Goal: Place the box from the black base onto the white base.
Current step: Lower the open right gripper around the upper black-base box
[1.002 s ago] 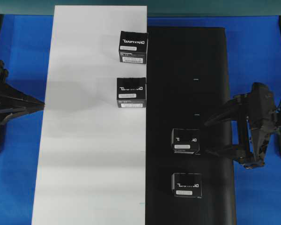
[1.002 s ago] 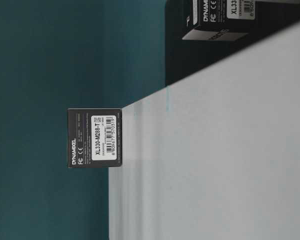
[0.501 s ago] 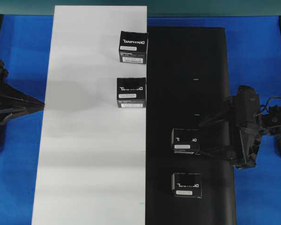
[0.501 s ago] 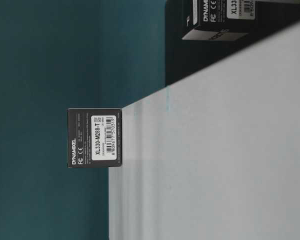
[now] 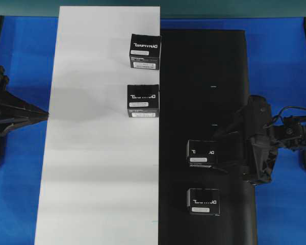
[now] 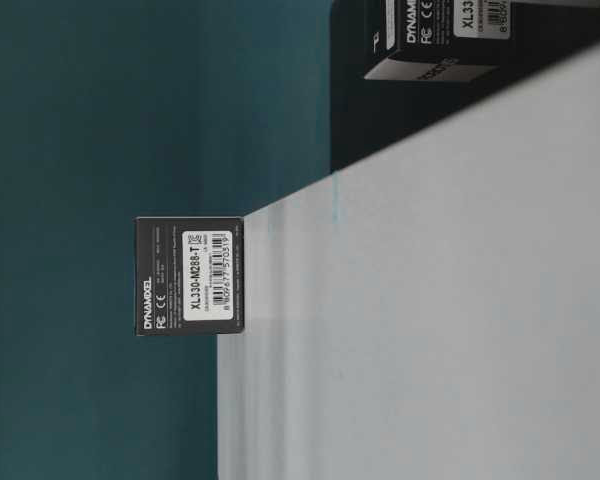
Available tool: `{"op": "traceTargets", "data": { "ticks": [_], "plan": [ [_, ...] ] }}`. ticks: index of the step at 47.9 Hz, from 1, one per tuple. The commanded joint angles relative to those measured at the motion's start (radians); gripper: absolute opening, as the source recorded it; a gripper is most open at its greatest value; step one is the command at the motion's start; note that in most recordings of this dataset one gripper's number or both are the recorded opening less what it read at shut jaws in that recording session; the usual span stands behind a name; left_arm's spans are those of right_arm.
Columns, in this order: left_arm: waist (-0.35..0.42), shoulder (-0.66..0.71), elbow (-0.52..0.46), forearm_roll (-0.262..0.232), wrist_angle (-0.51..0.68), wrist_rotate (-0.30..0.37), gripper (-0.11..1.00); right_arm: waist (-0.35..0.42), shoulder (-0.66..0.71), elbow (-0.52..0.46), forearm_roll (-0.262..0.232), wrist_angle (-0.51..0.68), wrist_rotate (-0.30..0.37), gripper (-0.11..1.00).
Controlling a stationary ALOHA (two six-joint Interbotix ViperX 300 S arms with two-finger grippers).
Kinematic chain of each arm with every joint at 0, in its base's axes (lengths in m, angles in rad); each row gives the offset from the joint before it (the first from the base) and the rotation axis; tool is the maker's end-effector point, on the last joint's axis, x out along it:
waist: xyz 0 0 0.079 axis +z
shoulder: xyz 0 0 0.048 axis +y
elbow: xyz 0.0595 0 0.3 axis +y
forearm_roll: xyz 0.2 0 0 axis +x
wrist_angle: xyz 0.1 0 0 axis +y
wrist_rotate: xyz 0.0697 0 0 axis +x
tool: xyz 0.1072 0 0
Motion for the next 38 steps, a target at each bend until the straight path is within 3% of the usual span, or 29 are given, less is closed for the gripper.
{"op": "traceTargets", "data": {
  "ticks": [1,38],
  "plan": [
    [-0.002,0.006,-0.026,0.003,-0.005,-0.002,0.0,0.005,0.026,-0.023,-0.003,0.014,-0.002,1.0],
    [-0.002,-0.002,-0.021,0.003,0.014,-0.002,0.0,0.008,0.166,-0.103,-0.008,-0.011,-0.003,1.0]
  ]
}}
